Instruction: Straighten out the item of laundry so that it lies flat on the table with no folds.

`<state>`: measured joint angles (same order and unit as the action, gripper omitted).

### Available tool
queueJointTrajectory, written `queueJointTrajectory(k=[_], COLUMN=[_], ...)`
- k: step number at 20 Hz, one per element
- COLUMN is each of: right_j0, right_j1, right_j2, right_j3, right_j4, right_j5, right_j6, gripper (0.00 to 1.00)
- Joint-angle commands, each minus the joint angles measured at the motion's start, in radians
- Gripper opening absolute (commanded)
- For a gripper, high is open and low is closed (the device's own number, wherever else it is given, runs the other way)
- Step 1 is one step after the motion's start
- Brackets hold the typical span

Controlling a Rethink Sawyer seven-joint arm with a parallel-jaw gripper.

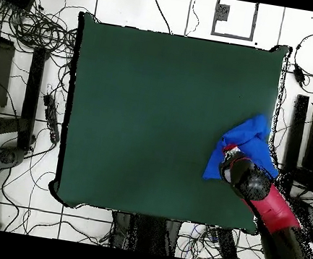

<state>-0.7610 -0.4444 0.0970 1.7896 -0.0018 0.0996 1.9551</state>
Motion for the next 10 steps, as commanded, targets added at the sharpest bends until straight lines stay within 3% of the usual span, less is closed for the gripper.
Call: queueJointTrajectory(k=[1, 6, 10], right_j0=[-0.008, -0.01, 0.04], right_j1=[-0.007, 0.025, -0.07], right_j2=[0.014, 0.031, 0.008], right_j3=[-0.058, -0.085, -0.089], right_j4=[-0.043, -0.067, -0.078], right_j5=[0.411, 0.396, 0.481], right_j6=[-0.08, -0.069, -0.017], gripper=[1.0, 1.0, 1.0])
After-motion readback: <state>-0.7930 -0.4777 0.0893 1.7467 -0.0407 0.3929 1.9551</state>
